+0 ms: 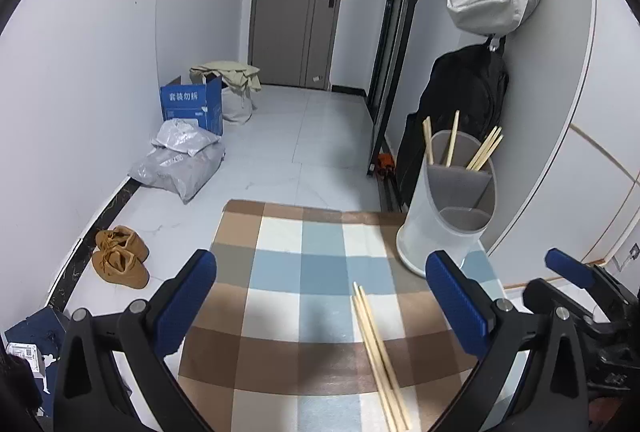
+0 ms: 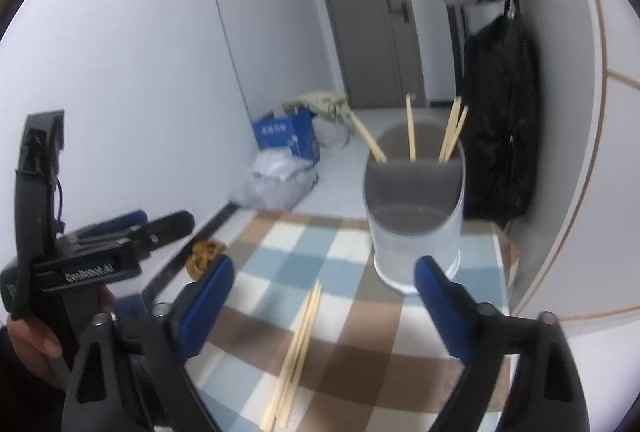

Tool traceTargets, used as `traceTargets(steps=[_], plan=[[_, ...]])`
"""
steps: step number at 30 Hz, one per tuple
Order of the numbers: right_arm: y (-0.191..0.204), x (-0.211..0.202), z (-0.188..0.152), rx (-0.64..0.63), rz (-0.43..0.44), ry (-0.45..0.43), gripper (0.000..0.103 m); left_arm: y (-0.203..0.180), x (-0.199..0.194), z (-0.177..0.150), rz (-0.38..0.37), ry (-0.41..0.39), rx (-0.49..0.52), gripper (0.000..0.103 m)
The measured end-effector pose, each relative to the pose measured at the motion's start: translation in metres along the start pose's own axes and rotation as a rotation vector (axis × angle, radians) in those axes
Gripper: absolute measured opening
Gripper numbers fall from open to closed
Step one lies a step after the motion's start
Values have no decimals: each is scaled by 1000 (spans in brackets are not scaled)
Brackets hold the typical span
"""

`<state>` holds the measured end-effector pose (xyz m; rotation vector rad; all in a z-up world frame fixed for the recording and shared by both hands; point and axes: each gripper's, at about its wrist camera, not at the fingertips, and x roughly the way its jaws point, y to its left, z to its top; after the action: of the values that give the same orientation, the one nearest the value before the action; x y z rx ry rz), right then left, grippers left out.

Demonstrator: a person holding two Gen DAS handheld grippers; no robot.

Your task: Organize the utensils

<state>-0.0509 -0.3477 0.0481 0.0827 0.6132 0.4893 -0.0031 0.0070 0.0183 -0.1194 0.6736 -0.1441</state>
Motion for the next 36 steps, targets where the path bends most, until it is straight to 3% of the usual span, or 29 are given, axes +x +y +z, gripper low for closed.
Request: traceTargets(steps=[3, 13, 19, 21, 27, 32, 36], plan=[[-2, 15, -6, 14, 3, 58, 77, 7, 2, -1, 11, 22, -17, 102], [14, 71, -9, -57, 20, 253, 74, 41, 12, 6, 53, 61, -122, 102], [24, 118, -14, -124, 8, 384, 59, 58, 12, 8, 63, 63, -157, 102], [24, 134, -18, -135, -6, 433, 46, 62, 13, 8, 67, 64, -156, 102], [21, 165, -31, -127, -35, 545, 28, 77, 16, 7, 61, 83, -177, 102], [23, 182, -41, -155, -38, 611, 19, 86, 18, 8, 51, 104, -223, 102], [26, 184, -40, -165, -46, 615, 17, 89, 16, 9, 44, 103, -244, 102]])
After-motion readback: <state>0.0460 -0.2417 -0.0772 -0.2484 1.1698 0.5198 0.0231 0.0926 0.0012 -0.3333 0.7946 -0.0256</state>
